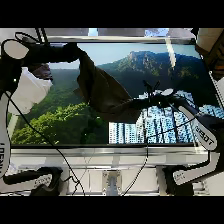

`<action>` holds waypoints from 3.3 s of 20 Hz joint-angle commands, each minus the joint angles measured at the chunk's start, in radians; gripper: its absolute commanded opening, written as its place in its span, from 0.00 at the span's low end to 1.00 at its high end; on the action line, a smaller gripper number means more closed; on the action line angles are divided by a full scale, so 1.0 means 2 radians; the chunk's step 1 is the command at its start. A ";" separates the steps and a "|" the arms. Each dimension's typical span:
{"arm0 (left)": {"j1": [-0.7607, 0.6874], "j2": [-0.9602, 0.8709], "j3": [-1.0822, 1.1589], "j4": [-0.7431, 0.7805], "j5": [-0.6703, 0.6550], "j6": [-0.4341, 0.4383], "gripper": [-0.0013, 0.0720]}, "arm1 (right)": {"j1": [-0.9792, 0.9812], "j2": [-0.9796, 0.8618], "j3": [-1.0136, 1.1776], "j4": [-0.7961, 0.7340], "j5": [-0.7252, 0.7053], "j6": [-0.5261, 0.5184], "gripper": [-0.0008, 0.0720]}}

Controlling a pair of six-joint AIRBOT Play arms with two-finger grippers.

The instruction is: Fold the shirts.

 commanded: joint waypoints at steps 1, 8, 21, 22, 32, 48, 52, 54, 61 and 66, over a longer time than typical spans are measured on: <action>0.000 0.001 0.002 -0.002 0.024 0.011 0.04 | 0.000 0.033 0.076 -0.095 0.004 0.037 0.04; 0.000 0.010 0.067 -0.026 -0.006 0.031 0.04 | -0.046 0.091 0.114 -0.210 0.174 0.122 0.07; 0.000 0.010 0.066 -0.026 -0.051 0.031 0.04 | 0.013 -0.030 0.007 -0.086 0.040 0.062 0.48; 0.000 0.010 0.066 -0.026 -0.050 0.033 0.04 | 0.013 -0.035 0.007 -0.081 0.043 0.060 0.48; 0.000 0.010 0.066 -0.026 -0.050 0.033 0.04 | 0.046 -0.080 0.007 -0.031 0.045 0.037 0.48; 0.000 0.010 0.066 -0.025 -0.061 0.035 0.04 | 0.042 -0.051 0.135 -0.028 0.068 0.010 0.04; 0.000 0.014 0.067 -0.026 -0.056 0.047 0.04 | 0.009 0.012 0.168 -0.044 0.067 0.011 0.04; 0.000 0.030 0.067 -0.028 -0.035 0.065 0.04 | -0.020 0.067 0.173 -0.064 0.065 0.012 0.03; 0.000 0.145 0.066 0.035 0.026 0.034 0.03 | -0.122 0.223 0.171 -0.174 0.222 0.091 0.04; 0.000 0.143 0.066 0.048 -0.077 -0.006 0.03 | -0.098 0.204 0.066 -0.104 0.103 0.069 0.55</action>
